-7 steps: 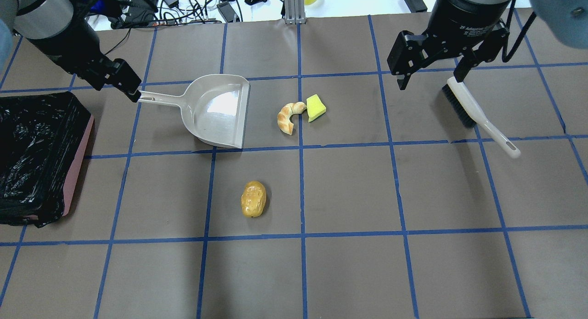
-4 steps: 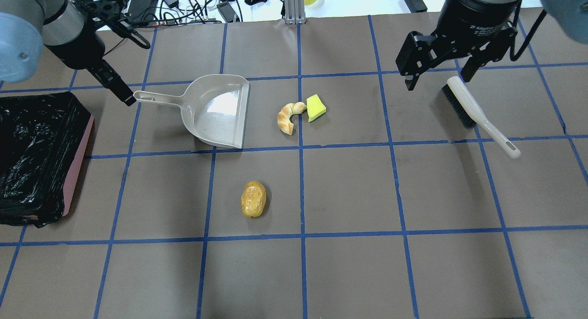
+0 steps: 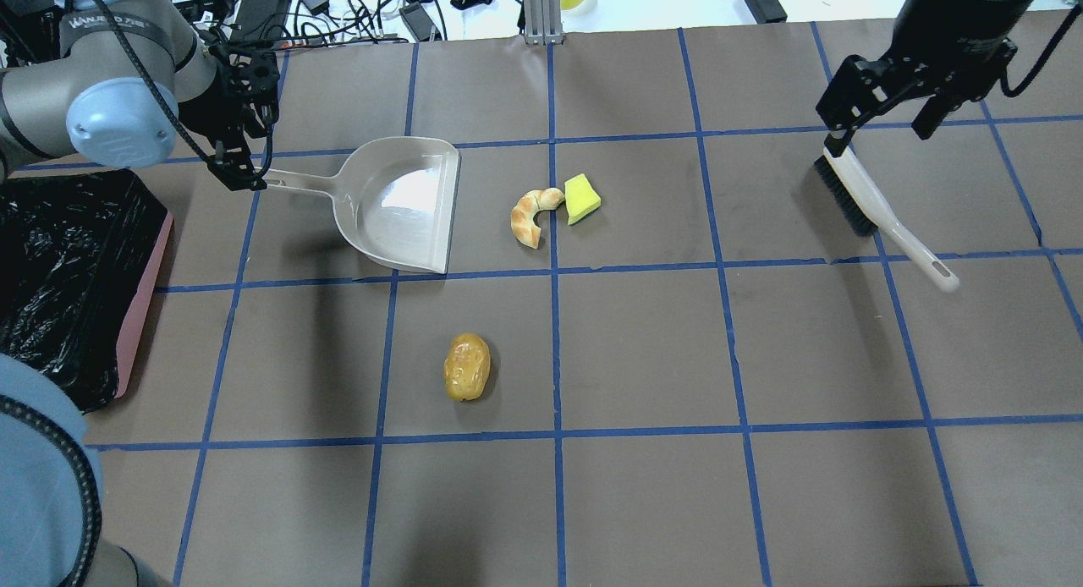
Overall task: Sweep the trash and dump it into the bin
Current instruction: 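Grasp the white brush handle with the right gripper and lift it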
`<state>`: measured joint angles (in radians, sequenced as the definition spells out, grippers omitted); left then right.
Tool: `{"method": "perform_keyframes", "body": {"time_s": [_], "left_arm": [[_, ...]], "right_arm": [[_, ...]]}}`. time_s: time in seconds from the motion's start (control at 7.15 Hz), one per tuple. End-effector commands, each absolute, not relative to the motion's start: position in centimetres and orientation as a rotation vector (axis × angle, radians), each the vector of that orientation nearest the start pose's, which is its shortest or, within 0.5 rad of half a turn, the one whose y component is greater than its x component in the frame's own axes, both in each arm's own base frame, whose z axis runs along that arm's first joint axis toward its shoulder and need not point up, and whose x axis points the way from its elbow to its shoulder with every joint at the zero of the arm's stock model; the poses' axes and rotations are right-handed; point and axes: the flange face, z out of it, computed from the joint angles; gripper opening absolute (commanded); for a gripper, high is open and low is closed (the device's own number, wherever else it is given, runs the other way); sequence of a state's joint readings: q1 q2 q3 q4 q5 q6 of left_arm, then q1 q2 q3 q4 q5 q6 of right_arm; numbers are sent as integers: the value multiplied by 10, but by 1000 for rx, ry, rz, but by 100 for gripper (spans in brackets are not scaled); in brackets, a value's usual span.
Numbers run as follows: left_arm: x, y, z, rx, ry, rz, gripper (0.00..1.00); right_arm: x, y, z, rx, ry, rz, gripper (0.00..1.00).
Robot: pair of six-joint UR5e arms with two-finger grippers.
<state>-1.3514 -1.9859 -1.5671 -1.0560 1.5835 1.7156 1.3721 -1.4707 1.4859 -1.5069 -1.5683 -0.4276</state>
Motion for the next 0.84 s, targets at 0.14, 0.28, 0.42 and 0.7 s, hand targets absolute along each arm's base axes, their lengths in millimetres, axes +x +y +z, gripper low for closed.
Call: {"method": "perform_keyframes", "body": {"time_s": [0.14, 0.28, 0.42, 0.7], "left_arm": [[14, -670, 260, 2210, 2102, -59, 87], [15, -671, 255, 2212, 2108, -51, 87], [15, -669, 249, 2168, 2168, -42, 87], [15, -668, 245, 2130, 2217, -37, 84]], "right_arm": [[-93, -564, 331, -604, 3137, 80, 98], [-96, -563, 286, -646, 3120, 88, 96], [-96, -567, 262, -777, 3098, 60, 94], [-100, -557, 242, -832, 3095, 154, 86]]}}
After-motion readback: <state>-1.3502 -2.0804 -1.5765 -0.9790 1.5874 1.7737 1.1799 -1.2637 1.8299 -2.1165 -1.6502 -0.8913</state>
